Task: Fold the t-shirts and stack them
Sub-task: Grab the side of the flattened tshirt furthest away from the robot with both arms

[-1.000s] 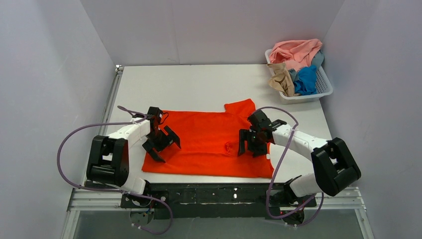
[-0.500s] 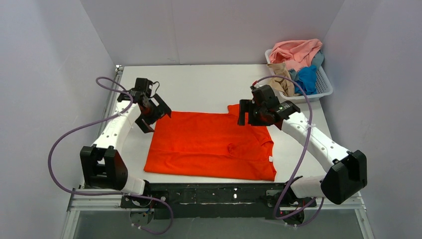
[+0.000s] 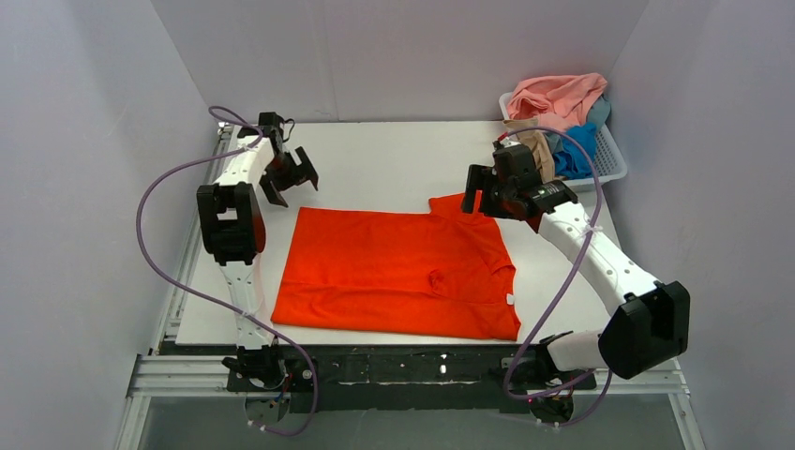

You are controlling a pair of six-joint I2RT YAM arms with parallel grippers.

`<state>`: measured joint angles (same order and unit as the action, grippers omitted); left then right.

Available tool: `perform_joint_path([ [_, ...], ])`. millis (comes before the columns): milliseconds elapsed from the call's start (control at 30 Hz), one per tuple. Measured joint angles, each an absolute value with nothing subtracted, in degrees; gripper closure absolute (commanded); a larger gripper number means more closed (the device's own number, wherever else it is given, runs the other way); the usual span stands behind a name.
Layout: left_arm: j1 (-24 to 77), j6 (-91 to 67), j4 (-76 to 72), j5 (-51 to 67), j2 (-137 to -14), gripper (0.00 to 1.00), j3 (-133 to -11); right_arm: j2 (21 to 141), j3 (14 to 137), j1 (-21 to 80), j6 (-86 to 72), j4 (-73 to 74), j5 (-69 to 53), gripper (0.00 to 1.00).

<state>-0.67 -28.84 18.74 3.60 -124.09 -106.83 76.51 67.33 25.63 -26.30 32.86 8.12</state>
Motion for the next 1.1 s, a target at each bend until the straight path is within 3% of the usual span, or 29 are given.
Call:
perform_joint_path([
  [167,-1.41,-24.27,19.7,7.16,-126.34,0.3,-107.37,79.0,67.33,24.25,-24.86,32.99,6.04,0.15],
  [433,-1.61,-20.1,19.49,9.61,-126.34,0.39,-103.57,81.06,67.31,23.2,-22.83,34.46,4.38,0.16],
  [667,-1.61,-18.24,19.99,11.38,-126.41,0.55,-103.18,81.06,67.31,23.05,-22.24,34.52,3.64,0.16],
  [1100,-1.39,-18.63,20.71,10.9,-128.92,0.53,-103.77,81.06,67.29,22.87,-22.09,34.5,3.03,0.17],
])
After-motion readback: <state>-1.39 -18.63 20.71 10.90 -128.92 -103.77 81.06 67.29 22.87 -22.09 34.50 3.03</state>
